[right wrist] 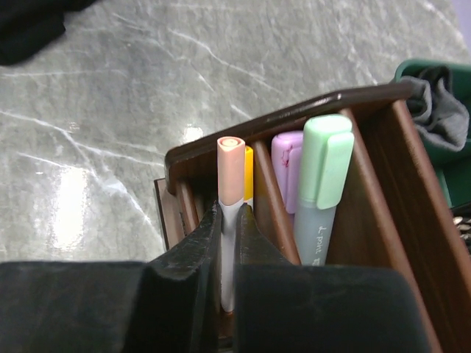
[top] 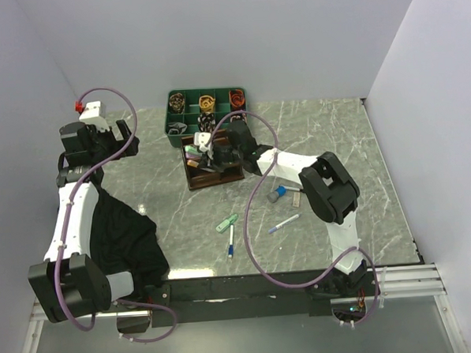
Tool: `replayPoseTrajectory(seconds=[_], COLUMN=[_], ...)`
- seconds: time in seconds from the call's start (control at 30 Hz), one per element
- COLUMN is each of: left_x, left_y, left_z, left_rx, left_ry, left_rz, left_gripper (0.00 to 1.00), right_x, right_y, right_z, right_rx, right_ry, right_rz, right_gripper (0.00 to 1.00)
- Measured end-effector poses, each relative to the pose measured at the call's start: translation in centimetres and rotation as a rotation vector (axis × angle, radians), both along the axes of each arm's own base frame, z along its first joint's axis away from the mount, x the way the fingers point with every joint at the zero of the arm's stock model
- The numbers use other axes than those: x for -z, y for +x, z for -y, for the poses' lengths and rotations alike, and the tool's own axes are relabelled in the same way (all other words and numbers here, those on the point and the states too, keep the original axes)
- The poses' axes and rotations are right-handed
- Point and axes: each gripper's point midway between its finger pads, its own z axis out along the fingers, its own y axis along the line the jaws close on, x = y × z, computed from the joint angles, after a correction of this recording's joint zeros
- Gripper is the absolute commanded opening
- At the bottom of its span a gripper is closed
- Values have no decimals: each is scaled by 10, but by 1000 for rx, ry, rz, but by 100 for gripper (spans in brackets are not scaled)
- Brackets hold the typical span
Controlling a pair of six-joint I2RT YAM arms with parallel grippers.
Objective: Sort the stationery into containers
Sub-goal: Place the pen in the storage box, then pick up the pen from the center of the board.
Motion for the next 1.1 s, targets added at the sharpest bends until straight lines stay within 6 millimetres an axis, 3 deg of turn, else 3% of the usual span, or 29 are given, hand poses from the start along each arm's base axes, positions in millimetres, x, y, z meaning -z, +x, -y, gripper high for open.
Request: replayPoseTrajectory(seconds=[0.1,0.27,0.53,0.67,0.93,1.0,1.1], left_x=[1,2,-1,-3,-15,-18,-18], left_y=[1,2,3,3,-4,-9,-22], left_z=[0,0,3,4,19,33,68], left_rx=[0,0,9,16,97,151,271], left_ry=[-1,-5,-22,-23,11,33,63], left_rz=[-3,-4,8,11,27,25,10], left_gripper=[100,99,100,100,100,100,100], right_x=[5,10,7,-21,-126,-135,-122], right_y=[2,4,1,-5,-38,-37,-26], right_z=[1,5,10,17,59,78,117], right_rx=[16,42,59,76,204,304,507], right_ry=[-13,-41,-51,-27,84,105,99], right_rz=[-4,-12,-21,-3,-39,-144,-338], right_gripper=[35,43,44,45,47,46,46])
